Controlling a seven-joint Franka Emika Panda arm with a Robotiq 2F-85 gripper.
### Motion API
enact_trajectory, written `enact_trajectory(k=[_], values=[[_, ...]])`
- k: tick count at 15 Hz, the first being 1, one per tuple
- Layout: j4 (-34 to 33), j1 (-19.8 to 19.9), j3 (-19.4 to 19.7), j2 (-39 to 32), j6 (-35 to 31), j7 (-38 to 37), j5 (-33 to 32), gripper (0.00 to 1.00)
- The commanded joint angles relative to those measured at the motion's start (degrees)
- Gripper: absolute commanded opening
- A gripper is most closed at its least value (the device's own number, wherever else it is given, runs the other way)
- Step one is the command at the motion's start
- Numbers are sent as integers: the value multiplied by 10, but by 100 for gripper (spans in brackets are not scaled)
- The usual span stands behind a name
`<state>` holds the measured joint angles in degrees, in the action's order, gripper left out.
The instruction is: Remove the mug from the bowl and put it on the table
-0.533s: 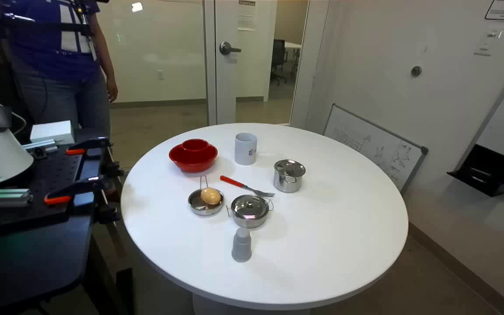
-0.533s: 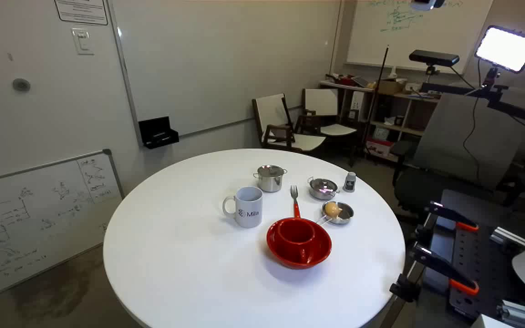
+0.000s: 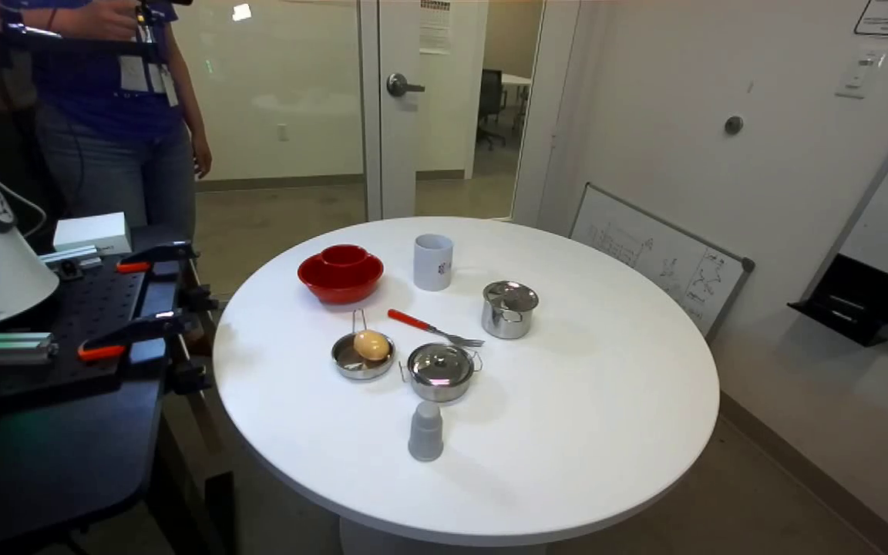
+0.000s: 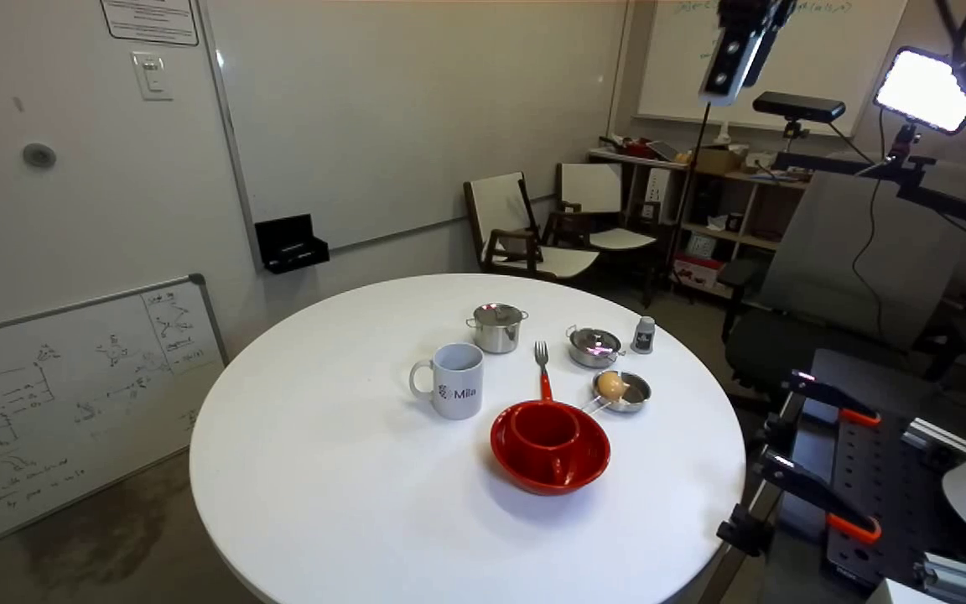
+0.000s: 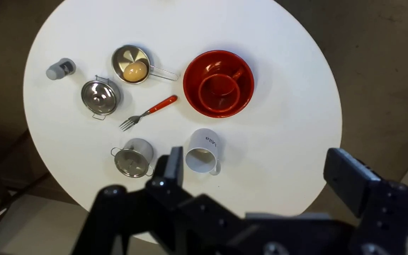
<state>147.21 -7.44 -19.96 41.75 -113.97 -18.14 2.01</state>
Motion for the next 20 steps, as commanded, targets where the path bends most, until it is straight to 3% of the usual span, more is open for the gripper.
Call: enact_trajectory(k=[1, 5, 9, 10, 11, 15, 20], values=[[21, -8, 9, -95, -98, 15, 3, 100], [24, 1, 15, -223, -188, 8, -8, 100], [17, -28, 76, -340, -299, 140, 58, 100], [8, -33, 86, -355, -301, 173, 80, 100], [33, -24, 68, -309, -281, 110, 39, 100], [14, -27, 85, -354, -298, 159, 63, 100], [-3, -7, 97, -406, -338, 115, 27, 100]])
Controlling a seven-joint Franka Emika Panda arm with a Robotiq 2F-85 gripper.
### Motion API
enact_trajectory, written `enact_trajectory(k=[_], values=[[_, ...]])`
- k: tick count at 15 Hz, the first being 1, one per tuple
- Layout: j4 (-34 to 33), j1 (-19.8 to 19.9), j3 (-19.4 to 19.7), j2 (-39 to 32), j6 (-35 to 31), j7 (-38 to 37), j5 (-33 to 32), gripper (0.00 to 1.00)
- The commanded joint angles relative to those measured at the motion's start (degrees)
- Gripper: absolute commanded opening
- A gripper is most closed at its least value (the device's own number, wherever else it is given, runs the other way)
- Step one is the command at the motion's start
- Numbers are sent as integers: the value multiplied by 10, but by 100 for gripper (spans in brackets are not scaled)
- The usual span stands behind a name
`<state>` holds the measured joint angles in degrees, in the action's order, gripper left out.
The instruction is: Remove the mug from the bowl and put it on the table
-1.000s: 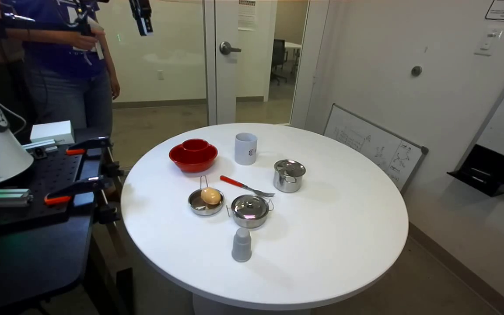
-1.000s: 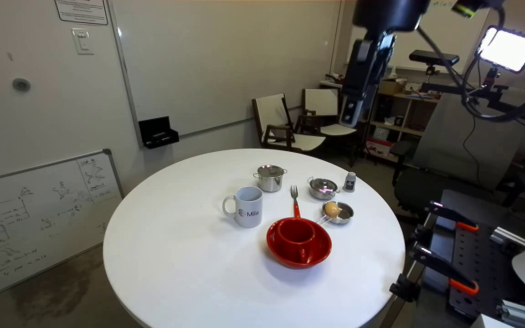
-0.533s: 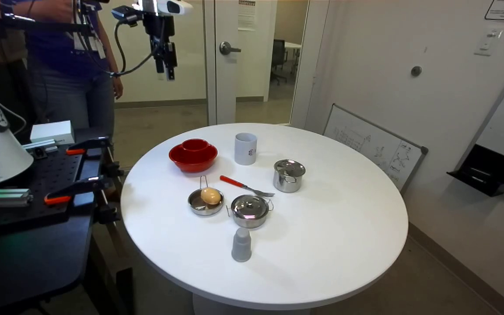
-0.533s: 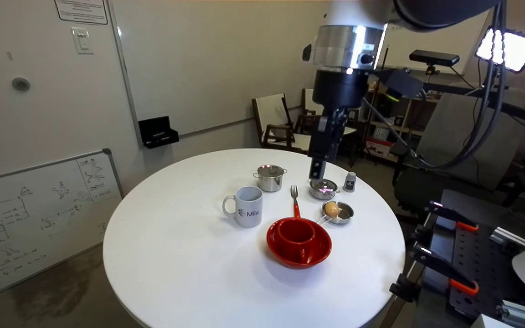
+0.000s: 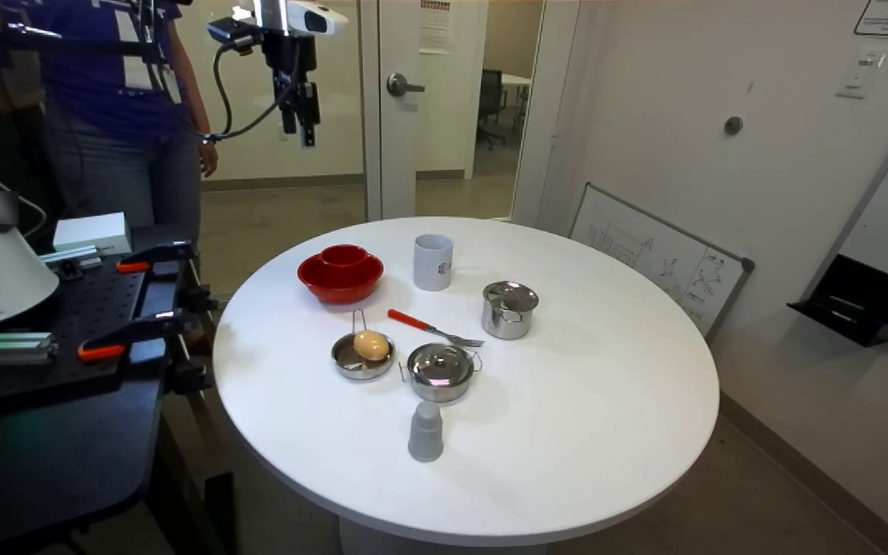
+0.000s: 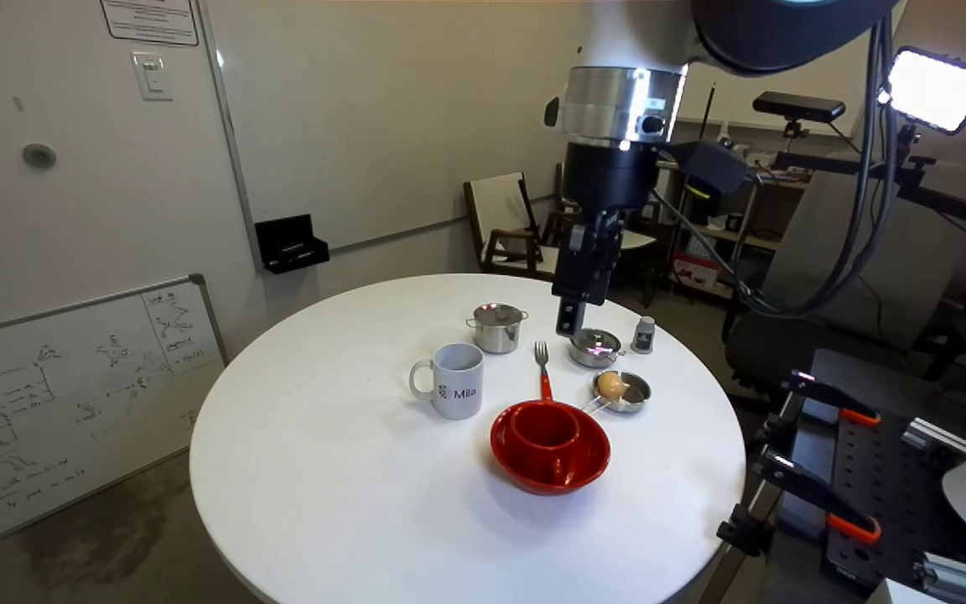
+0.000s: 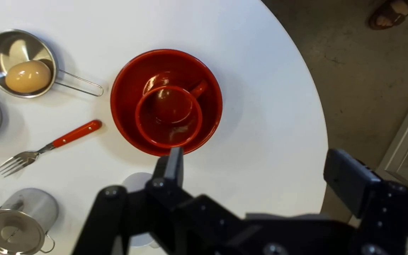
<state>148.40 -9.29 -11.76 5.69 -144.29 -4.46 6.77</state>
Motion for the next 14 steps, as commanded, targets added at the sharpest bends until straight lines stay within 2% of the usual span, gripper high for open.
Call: enact_trajectory(k=[1, 5, 14], values=[[-18, 15, 20, -59, -47, -24, -21, 100], [-53, 21, 35, -139, -82, -10, -5, 100], [-195, -1, 31, -312, -29, -13, -15, 100]])
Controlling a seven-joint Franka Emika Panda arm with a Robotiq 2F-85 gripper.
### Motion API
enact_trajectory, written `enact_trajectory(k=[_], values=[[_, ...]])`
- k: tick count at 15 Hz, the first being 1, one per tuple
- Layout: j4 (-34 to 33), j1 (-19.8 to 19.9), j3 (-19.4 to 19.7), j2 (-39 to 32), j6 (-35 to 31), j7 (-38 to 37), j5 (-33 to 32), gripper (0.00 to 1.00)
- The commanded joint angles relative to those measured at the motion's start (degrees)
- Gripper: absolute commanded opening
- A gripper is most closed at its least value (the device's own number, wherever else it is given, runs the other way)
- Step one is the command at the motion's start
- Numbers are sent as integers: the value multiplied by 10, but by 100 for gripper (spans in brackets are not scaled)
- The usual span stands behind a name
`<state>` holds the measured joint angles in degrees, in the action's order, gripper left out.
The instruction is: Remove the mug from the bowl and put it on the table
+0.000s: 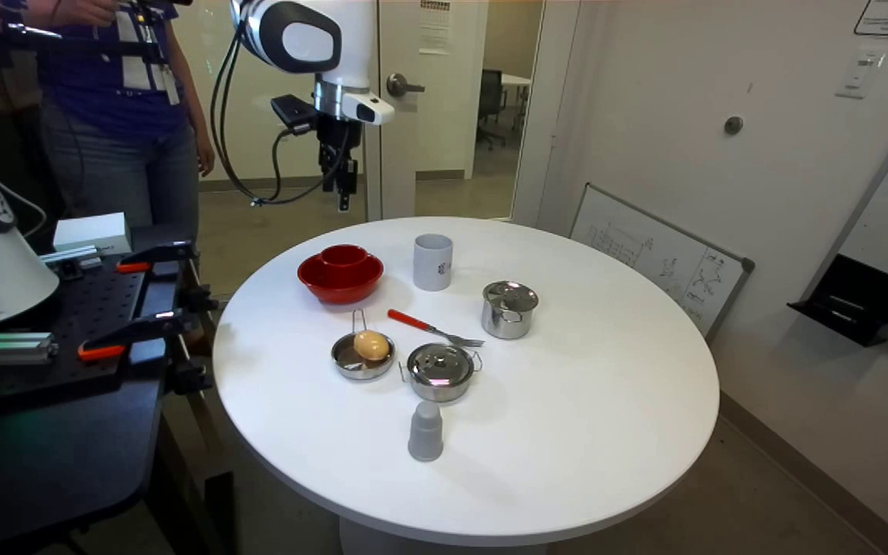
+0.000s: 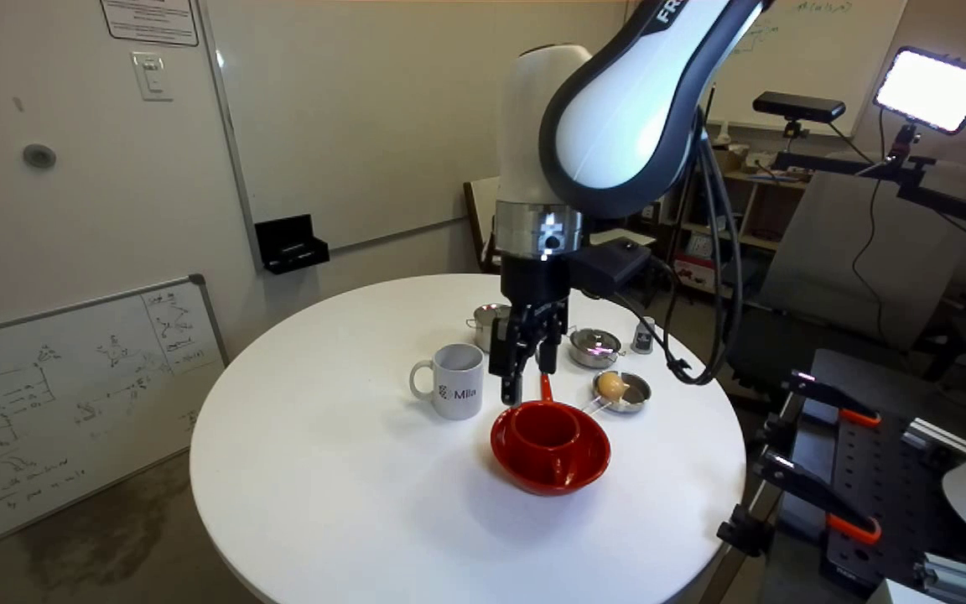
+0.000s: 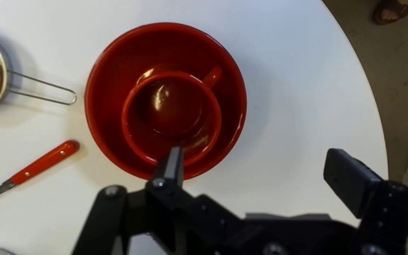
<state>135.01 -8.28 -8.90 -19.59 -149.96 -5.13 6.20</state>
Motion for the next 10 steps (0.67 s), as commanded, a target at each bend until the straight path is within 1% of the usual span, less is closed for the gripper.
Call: enact_trajectory(k=[1, 6, 10], values=[[-73, -14, 4, -74, 31, -8, -10, 100], [-111, -20, 14, -123, 37, -21, -7, 100], [-127, -19, 19, -145, 41, -26, -3, 100]])
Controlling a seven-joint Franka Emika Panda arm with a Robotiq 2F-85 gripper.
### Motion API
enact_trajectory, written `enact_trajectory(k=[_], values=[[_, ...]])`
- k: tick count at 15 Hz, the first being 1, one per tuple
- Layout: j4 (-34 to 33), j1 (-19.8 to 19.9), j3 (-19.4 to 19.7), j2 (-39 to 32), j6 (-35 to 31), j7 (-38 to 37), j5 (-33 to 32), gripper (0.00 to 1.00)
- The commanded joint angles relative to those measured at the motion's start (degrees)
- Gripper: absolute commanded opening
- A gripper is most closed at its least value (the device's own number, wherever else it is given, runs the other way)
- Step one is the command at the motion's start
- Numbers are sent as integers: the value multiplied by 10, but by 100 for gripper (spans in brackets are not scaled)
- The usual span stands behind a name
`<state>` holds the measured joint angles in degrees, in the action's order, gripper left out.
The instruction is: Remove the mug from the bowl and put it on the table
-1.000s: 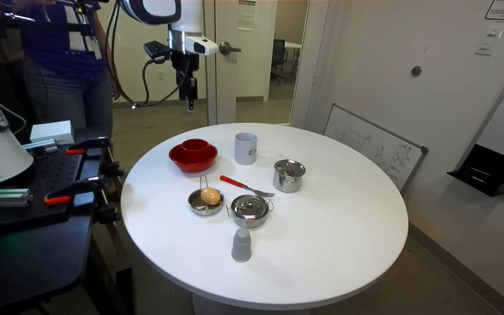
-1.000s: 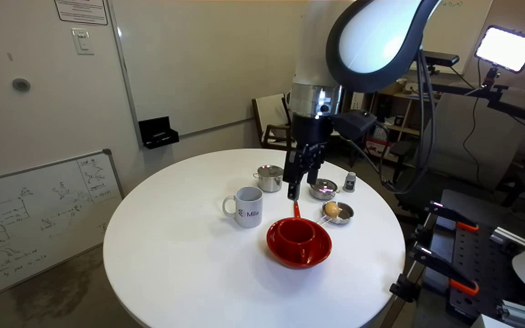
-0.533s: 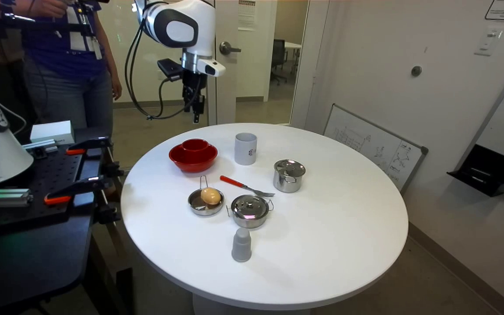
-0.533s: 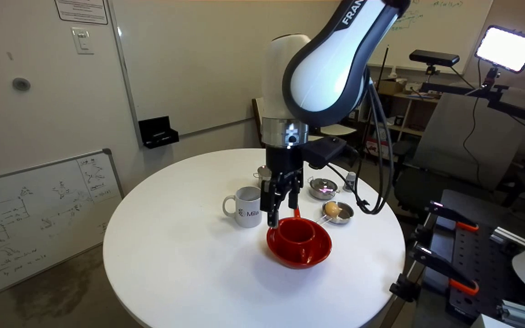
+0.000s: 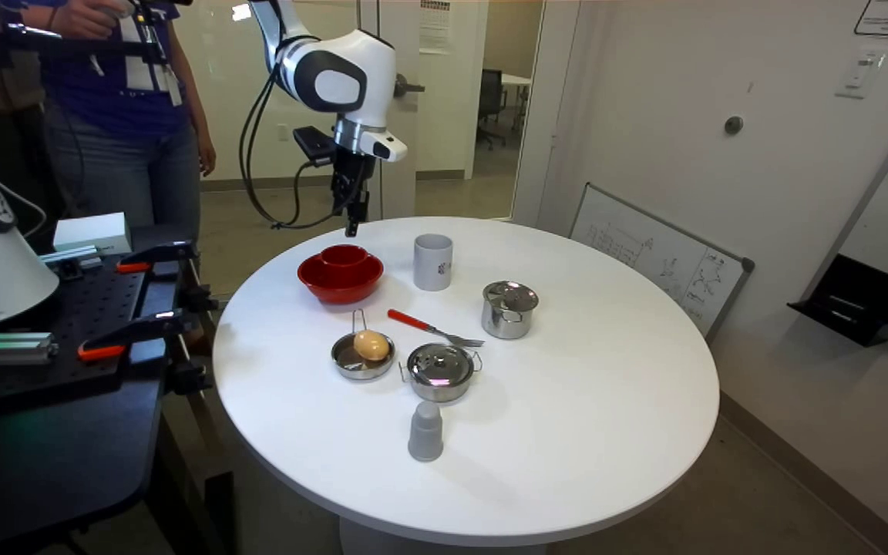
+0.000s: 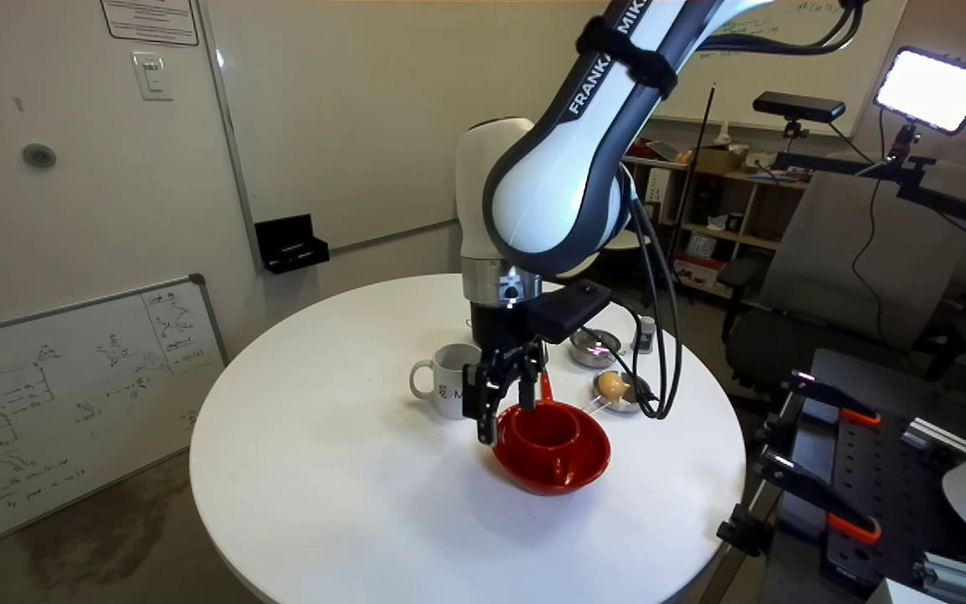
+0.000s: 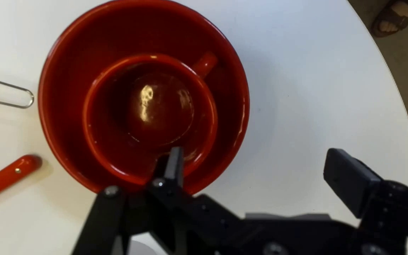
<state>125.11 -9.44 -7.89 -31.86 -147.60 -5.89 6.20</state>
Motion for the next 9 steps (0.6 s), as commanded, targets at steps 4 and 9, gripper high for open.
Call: enact_trajectory(k=[4, 9], values=[[-33, -6, 16, -34, 18, -32, 1, 100], [-30, -6, 22, -35, 18, -53, 5, 100]])
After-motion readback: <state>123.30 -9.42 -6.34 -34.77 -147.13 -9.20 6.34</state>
